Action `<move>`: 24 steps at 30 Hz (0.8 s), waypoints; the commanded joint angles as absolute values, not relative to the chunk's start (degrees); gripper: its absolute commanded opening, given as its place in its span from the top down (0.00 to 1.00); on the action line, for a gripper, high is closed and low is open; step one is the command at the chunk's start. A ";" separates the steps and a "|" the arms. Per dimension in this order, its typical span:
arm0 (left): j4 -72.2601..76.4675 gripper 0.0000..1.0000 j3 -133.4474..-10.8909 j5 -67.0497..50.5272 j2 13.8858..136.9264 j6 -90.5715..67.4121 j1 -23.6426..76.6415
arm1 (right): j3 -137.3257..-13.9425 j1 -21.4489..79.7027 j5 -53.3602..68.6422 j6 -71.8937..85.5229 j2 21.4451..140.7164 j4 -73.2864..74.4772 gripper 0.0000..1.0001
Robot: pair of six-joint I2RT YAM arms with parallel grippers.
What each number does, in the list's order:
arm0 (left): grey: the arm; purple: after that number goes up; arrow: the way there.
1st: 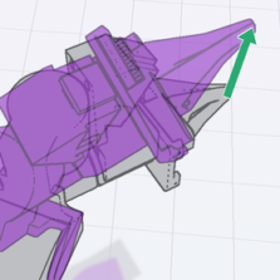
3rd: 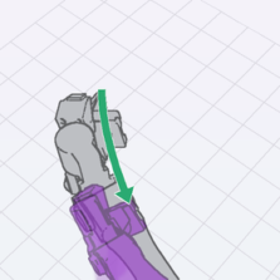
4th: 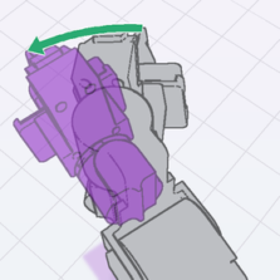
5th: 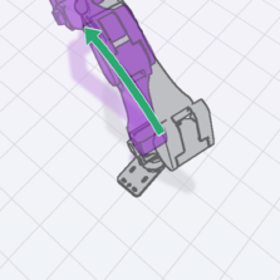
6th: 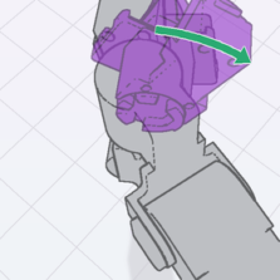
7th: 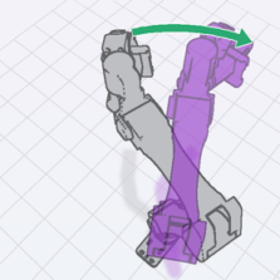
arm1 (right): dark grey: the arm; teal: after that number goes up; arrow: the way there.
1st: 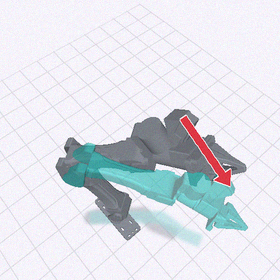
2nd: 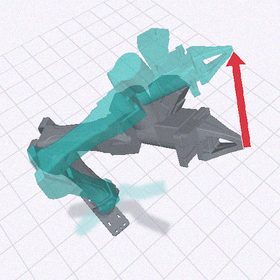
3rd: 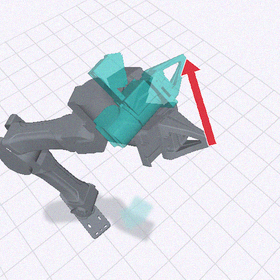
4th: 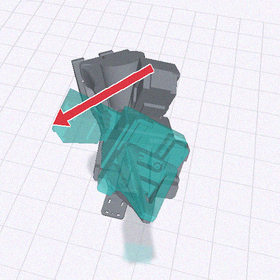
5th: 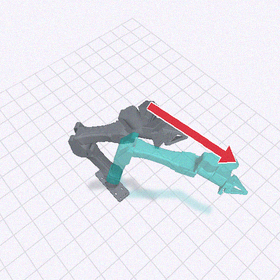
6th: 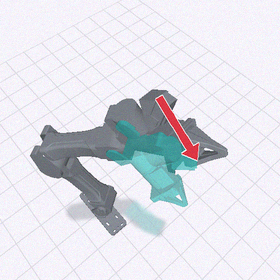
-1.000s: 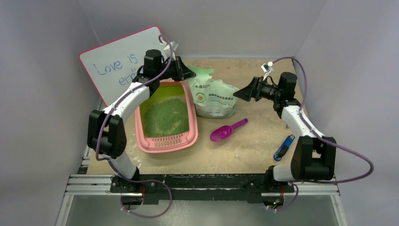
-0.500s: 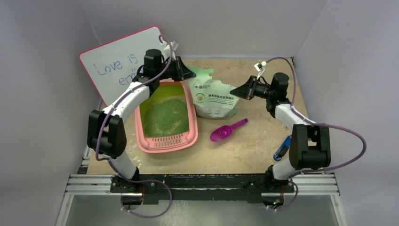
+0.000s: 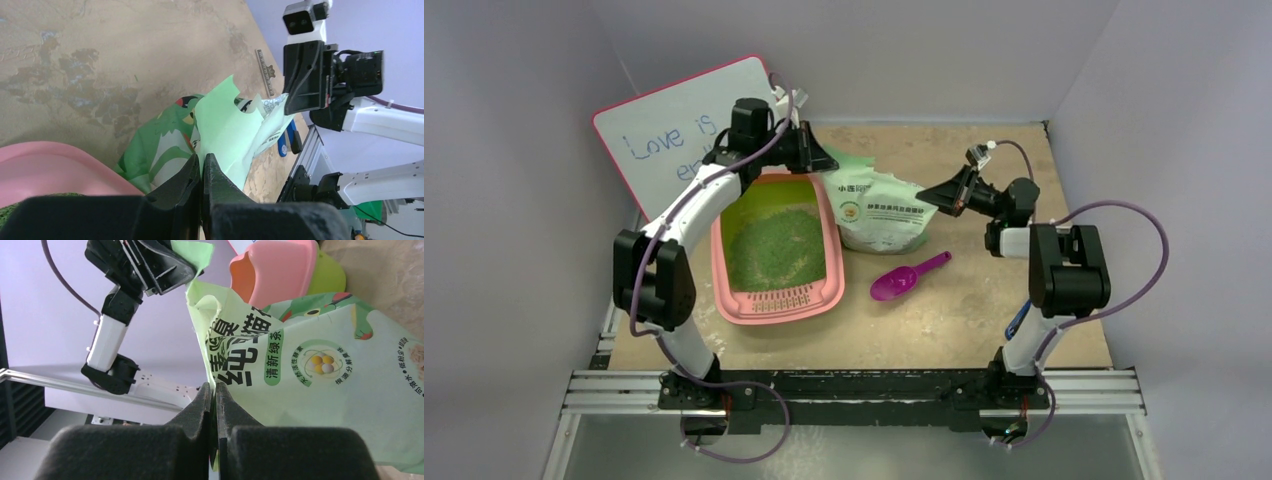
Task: Fill the litter box with clean litter
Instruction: Close the cat litter bag at the center of the board.
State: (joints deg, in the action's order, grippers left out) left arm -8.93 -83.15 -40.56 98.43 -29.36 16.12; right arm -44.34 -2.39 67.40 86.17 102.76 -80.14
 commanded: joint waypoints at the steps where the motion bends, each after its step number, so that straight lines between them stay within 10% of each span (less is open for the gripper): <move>1: -22.22 1.00 -89.20 -34.45 100.97 -19.19 11.76 | -46.40 -6.81 70.68 86.03 95.40 -75.02 1.00; 6: -32.59 1.00 -93.22 -32.36 104.37 -13.07 11.84 | -58.66 -6.51 61.83 41.04 88.38 -10.67 1.00; 13: -29.97 1.00 -93.32 -32.86 103.93 -14.79 11.52 | -57.51 -6.14 63.28 43.43 89.42 -12.79 1.00; 16: -28.86 0.71 -94.67 -33.13 102.52 -15.70 11.43 | -57.42 -5.72 62.93 43.97 89.05 -13.73 1.00; 24: -21.21 0.42 -96.18 -26.16 95.30 -10.74 11.43 | -58.63 -5.71 61.63 44.72 89.65 -14.24 1.00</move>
